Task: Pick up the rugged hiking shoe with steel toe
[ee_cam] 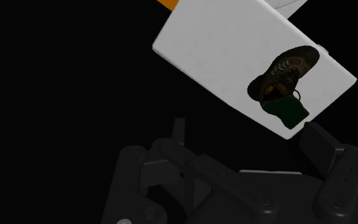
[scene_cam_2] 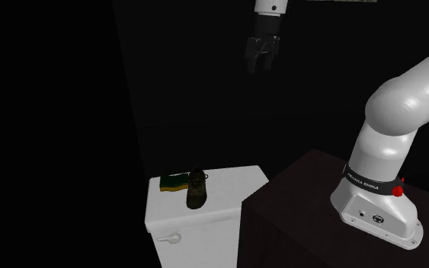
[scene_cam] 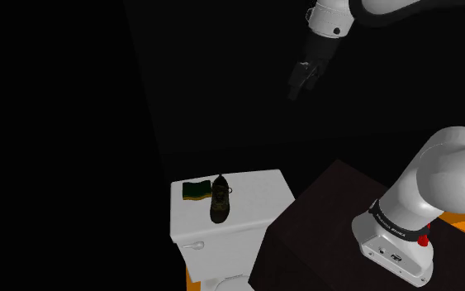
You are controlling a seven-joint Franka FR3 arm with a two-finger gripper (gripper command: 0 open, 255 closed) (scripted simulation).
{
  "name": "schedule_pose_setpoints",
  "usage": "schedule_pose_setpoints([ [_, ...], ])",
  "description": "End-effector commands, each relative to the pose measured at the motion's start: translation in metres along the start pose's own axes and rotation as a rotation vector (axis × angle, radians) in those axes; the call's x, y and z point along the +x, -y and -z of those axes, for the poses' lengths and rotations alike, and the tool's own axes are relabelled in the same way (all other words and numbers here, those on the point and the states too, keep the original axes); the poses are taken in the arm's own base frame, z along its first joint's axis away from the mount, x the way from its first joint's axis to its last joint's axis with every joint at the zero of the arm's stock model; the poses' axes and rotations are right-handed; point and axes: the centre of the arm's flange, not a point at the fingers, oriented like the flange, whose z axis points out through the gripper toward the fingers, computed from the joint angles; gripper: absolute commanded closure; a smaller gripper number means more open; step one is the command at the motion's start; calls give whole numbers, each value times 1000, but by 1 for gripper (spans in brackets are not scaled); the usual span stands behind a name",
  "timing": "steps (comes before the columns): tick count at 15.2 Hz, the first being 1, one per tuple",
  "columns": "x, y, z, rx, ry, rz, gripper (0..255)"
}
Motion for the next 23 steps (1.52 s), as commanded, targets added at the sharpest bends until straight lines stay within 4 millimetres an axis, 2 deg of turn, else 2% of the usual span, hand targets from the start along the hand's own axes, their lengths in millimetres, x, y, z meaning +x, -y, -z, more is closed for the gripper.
schedule_pose_setpoints([
  [1, 5, 7, -25, 7, 1, 23, 0],
  [12, 30, 61, -156, 41, 20, 145, 0],
  [23, 46, 121, -286, 75, 38, 267, 0],
])
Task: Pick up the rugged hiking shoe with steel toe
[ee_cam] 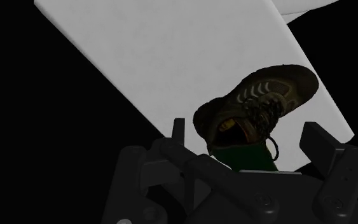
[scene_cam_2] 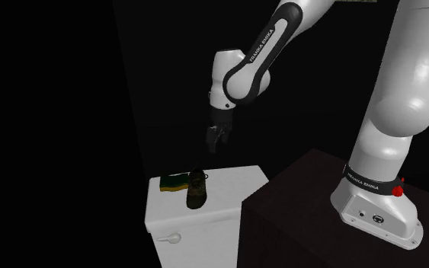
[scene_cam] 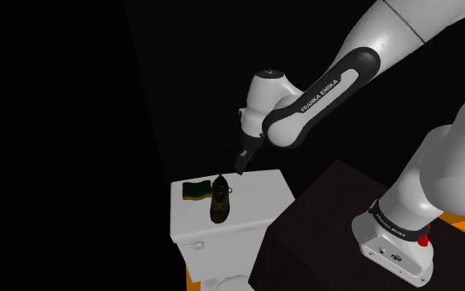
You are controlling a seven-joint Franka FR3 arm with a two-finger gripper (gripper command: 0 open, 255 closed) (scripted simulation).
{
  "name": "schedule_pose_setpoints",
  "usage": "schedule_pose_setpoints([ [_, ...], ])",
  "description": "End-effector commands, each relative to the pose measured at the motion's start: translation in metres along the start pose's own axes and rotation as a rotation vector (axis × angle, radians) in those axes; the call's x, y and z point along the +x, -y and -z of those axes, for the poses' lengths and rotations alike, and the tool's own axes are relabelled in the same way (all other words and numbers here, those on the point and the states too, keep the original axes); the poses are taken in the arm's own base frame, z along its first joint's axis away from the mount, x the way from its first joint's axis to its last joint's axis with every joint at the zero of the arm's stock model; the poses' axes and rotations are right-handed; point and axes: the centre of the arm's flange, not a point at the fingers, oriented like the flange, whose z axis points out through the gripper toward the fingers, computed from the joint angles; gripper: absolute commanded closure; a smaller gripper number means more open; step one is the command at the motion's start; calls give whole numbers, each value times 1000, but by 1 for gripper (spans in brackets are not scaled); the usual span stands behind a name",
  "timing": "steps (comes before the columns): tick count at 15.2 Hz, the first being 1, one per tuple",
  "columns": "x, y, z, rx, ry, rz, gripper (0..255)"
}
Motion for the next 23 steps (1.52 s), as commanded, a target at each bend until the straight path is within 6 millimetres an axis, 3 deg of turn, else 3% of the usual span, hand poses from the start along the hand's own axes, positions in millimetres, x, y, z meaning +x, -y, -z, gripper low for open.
schedule_pose_setpoints([
  [1, 5, 10, -22, 7, 2, 23, 0],
  [7, 19, 36, -90, 24, 11, 85, 0],
  [16, 16, 35, -130, 24, 11, 85, 0],
  [17, 16, 35, -129, 24, 11, 85, 255],
  [23, 16, 35, -129, 24, 11, 85, 255],
])
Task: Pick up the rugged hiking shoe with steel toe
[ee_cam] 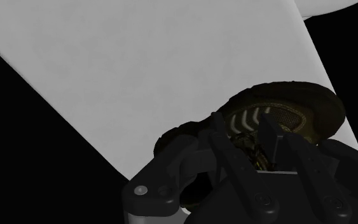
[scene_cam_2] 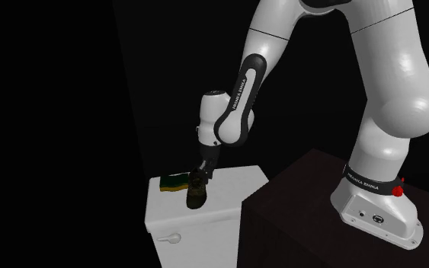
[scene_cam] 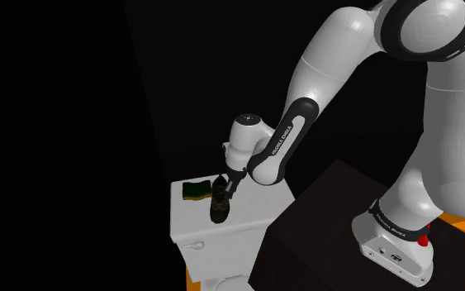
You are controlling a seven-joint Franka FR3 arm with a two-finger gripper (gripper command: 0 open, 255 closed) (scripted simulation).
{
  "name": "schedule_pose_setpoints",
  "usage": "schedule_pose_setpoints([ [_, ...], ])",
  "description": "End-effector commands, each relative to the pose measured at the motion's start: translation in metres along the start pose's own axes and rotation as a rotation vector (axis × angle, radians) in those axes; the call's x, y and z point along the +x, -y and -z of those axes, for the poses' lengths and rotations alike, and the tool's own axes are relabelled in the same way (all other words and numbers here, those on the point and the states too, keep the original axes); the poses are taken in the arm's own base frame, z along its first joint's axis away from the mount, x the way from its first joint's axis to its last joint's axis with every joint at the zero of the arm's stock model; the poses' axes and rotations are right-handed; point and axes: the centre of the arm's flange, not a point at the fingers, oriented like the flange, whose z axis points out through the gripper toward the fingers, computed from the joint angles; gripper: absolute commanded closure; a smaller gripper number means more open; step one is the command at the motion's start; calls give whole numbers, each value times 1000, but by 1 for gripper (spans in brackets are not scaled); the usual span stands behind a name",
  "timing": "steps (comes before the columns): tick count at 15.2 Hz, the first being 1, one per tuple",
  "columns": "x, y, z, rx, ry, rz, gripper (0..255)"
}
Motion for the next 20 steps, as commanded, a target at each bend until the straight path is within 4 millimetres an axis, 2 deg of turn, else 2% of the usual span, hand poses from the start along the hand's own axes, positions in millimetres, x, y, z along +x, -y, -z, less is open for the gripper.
schedule_pose_setpoints([
  [1, 0, 0, 0, 0, 0, 0, 255],
  [3, 0, 0, -1, 0, 1, 0, 255],
  [18, 5, 4, 78, 0, 1, 0, 255],
  [20, 5, 4, 79, 0, 1, 0, 255],
])
